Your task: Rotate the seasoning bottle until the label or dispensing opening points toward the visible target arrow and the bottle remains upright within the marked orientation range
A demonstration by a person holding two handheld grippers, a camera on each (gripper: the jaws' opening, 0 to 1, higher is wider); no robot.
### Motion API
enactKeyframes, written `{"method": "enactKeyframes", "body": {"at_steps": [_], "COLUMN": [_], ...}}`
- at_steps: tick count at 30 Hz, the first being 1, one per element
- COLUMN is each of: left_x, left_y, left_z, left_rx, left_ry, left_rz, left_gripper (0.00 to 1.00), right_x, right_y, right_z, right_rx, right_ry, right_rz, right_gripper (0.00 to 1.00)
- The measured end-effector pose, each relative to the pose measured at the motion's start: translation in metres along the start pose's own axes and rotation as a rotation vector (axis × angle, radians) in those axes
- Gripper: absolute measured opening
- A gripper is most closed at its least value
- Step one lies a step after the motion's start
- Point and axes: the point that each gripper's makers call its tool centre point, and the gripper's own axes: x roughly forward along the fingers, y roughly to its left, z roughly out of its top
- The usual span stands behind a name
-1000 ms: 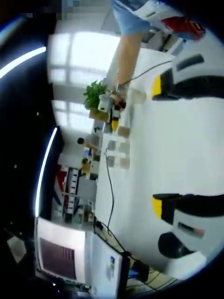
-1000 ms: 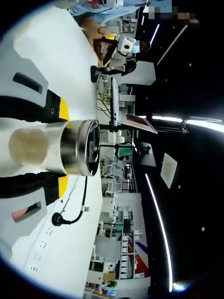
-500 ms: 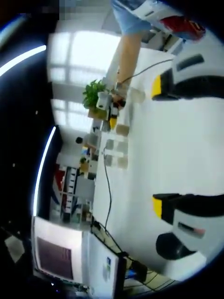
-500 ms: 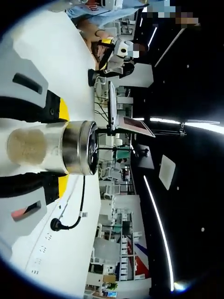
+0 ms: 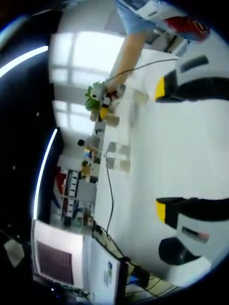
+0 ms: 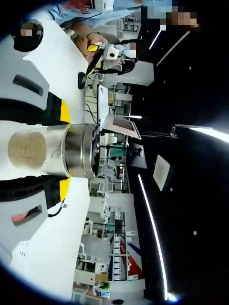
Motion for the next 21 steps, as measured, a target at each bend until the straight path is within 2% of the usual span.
{"method": "enactKeyframes", "body": {"at_steps": [5,10,12,16,19,21], "left_x": [-0.002,-0.004,-0.004,-0.006,-0.007,-0.006], "left_y": [-0.003,-0.004,-0.005,-0.008,-0.007,-0.005], "left_z": [0.001,0.003,0.003,0.005,0.004,0.003], "left_rx": [0.002,0.004,0.004,0.006,-0.004,-0.007], "left_ry": [-0.005,-0.013,-0.013,-0.018,-0.021,-0.019], "left_rz": [-0.002,-0.004,-0.006,-0.015,-0.021,-0.022], "left_gripper": [0.86,0.86,0.86,0.86,0.86,0.86], "right_x": [-0.013,-0.019,-0.021,-0.023,-0.022,-0.021], "right_y": [0.017,0.034,0.044,0.058,0.071,0.085], "right_z": [0.032,0.053,0.059,0.068,0.070,0.065], "right_rx": [-0.003,0.004,0.041,0.020,0.023,0.065], "right_ry": [-0.046,-0.043,-0.050,-0.054,-0.049,-0.036], "right_rz": [0.000,-0.023,-0.033,-0.033,-0.042,-0.045], "right_gripper": [0.39,0.39,0.39,0.39,0.39,0.39]}}
